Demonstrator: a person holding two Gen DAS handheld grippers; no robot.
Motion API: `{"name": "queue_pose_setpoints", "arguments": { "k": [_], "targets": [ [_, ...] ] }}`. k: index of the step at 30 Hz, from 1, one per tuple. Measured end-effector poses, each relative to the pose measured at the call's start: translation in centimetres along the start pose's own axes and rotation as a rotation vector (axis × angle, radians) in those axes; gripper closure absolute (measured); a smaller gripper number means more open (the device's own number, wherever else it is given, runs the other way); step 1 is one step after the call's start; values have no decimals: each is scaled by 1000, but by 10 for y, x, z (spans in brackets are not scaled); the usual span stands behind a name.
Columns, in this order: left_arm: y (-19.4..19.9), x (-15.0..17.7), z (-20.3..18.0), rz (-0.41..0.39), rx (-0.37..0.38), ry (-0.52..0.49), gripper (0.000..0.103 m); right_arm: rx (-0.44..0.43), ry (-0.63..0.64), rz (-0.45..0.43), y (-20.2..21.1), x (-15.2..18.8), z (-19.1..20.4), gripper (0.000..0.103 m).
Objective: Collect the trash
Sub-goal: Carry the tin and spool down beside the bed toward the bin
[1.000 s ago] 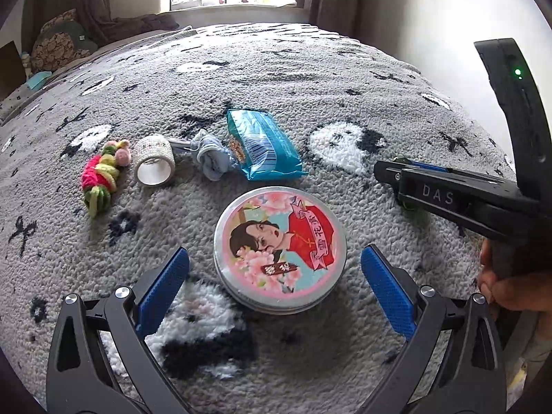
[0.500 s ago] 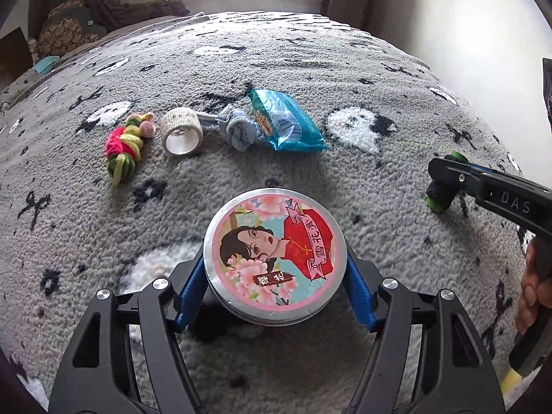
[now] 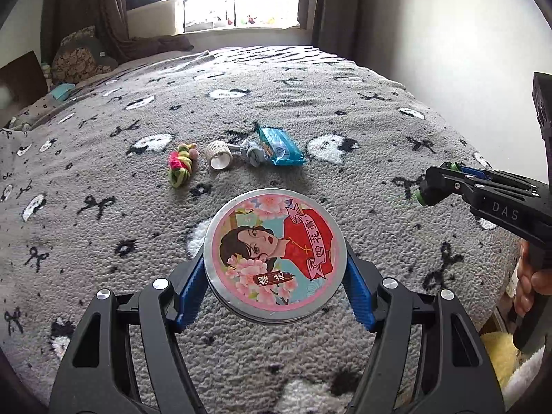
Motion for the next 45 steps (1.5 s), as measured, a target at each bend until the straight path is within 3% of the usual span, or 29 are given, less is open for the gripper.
{"name": "queue_pose_setpoints", "arguments": {
  "k": [10,17,24,34,45],
  "targets": [
    [79,7,-10,-77,29,-42,37,-126,111,-101,91,13,45,75],
    [120,47,-22,-91,65,-86,37,-209,158,-135,142,50,70,75],
    [151,88,-27,-89,86,-103,37,-256,159,-125,166,90,82,75],
    [150,166,-31,16,129,-42,37,-290,115,-19,164,162,90,75],
    [112,250,-28,191,108,-41,37,-257,74,146,119,235,85,75]
  ]
}}
Point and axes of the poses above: each gripper's, at about its wrist camera, not at the fingertips, and y roughly against the way its jaws point, z to its left, x to its underside, the point moved 10 cm from there along -y, roughly the way its jaws point, and after that the axes turned 9 degrees about -z, right-handed, at the moved point
